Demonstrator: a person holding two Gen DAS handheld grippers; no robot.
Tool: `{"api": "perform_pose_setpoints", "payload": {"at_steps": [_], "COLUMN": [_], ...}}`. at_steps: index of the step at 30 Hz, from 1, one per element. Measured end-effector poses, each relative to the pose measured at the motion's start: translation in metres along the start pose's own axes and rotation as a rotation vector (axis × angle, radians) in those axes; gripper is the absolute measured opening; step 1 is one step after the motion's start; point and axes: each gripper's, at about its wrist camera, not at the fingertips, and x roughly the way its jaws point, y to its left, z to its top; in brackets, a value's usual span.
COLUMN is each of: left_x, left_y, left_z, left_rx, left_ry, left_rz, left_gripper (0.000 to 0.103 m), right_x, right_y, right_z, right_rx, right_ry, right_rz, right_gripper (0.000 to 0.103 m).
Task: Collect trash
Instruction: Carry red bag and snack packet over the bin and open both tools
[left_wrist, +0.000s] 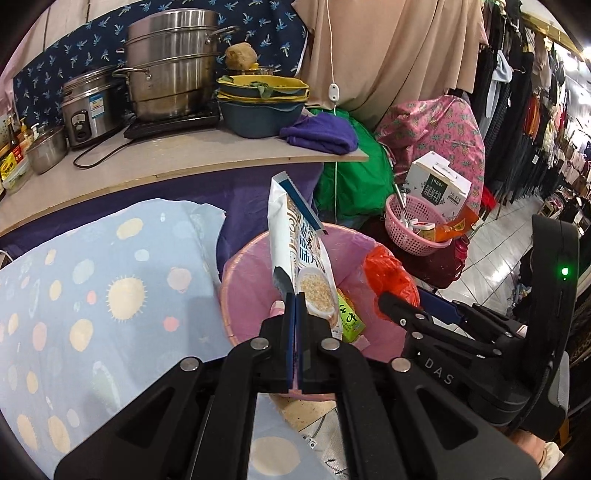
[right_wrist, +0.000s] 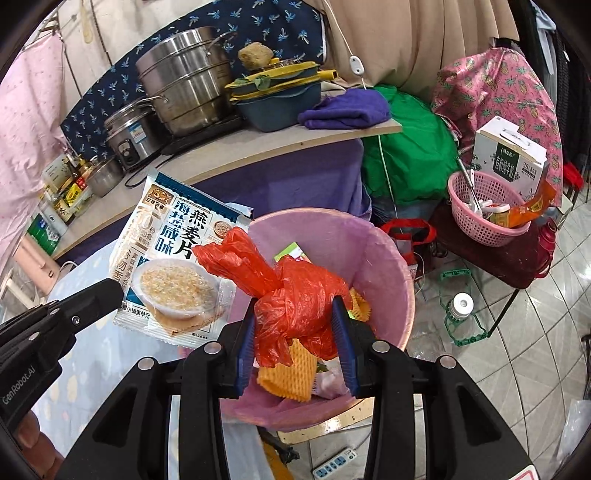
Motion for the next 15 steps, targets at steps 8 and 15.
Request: {"api": "perform_pose_setpoints", "payload": {"at_steps": [8, 15], "left_x": [0.027, 0.043], "left_y": [-0.005, -0.006], "left_z": [0.000, -0.003], "left_rx": [0.000, -0.003], "left_ry": [0.037, 0.065], "left_rz": [-0.001, -0.018], "left_gripper": [0.000, 0.000], "right_x": [0.027, 0.044], "right_y": [-0.012, -0.017], "right_z": [0.000, -0.005], "right_rx": [0.012, 0.031], "right_ry": [0.047, 0.069], "right_rz": [-0.002, -0.011], "right_gripper": [0.037, 0.045]}}
